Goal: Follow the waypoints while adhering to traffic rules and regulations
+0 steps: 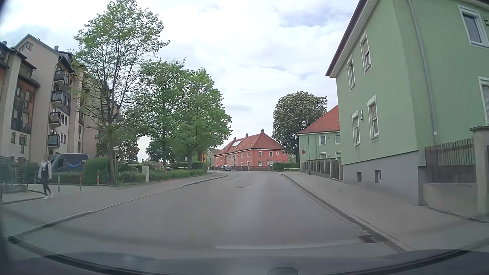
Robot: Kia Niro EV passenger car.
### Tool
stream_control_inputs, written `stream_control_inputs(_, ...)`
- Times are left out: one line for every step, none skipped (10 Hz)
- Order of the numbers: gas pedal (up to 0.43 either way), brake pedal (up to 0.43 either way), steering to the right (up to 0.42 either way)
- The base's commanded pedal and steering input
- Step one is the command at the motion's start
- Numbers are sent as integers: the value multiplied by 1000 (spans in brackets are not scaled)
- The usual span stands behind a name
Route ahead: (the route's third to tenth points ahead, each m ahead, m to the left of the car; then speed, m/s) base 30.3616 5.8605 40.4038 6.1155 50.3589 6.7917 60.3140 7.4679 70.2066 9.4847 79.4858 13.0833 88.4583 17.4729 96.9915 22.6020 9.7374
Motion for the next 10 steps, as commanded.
stream_control_inputs(248, 0, 23)
stream_control_inputs(248, 0, 20)
stream_control_inputs(248, 0, 16)
stream_control_inputs(248, 0, 15)
stream_control_inputs(248, 0, 12)
stream_control_inputs(248, 0, 9)
stream_control_inputs(248, 0, 8)
stream_control_inputs(248, 0, 8)
stream_control_inputs(248, 0, 8)
stream_control_inputs(248, 0, 6)
